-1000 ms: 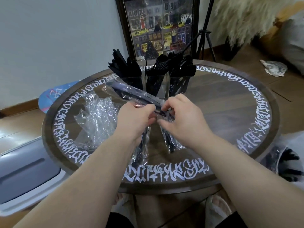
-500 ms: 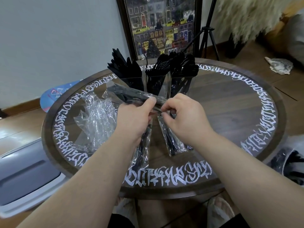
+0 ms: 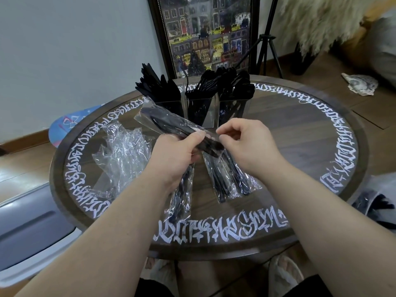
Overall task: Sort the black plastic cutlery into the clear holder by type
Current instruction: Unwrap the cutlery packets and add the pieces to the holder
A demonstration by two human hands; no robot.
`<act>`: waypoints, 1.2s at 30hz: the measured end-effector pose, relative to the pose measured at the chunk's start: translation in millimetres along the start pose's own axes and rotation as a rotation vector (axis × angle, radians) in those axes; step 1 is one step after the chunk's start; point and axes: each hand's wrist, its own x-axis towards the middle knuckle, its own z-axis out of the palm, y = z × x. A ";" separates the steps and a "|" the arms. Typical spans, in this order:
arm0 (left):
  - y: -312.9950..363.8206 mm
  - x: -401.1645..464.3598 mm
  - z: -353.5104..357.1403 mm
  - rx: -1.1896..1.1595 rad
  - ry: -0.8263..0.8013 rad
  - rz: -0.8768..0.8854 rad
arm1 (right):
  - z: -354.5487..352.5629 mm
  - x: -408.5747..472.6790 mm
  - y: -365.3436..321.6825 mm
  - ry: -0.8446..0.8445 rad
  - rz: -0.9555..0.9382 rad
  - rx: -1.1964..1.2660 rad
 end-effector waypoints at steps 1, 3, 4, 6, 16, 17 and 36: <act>0.3 0.1 0.0 -0.004 -0.009 -0.002 | -0.4 0.0 -0.4 -0.005 -0.001 0.009; 0.6 0.7 0.1 -0.022 -0.010 -0.008 | -0.9 -0.1 -1.0 -0.031 -0.006 0.043; 0.4 1.2 0.2 -0.031 -0.015 -0.011 | -1.1 -0.7 -1.5 -0.043 -0.011 0.049; -0.5 1.7 0.3 -0.023 -0.029 -0.016 | -0.9 -2.1 -2.6 -0.046 -0.022 0.037; -0.5 6.0 -0.9 -0.049 0.063 -0.048 | 1.8 -7.2 -2.9 0.109 -0.250 -0.072; 0.0 6.4 -1.0 -0.058 0.079 -0.048 | 2.3 -7.3 -2.9 0.120 -0.280 -0.071; -0.2 -3.5 3.6 0.356 0.058 0.388 | 3.0 -3.5 -14.6 -0.142 0.455 0.641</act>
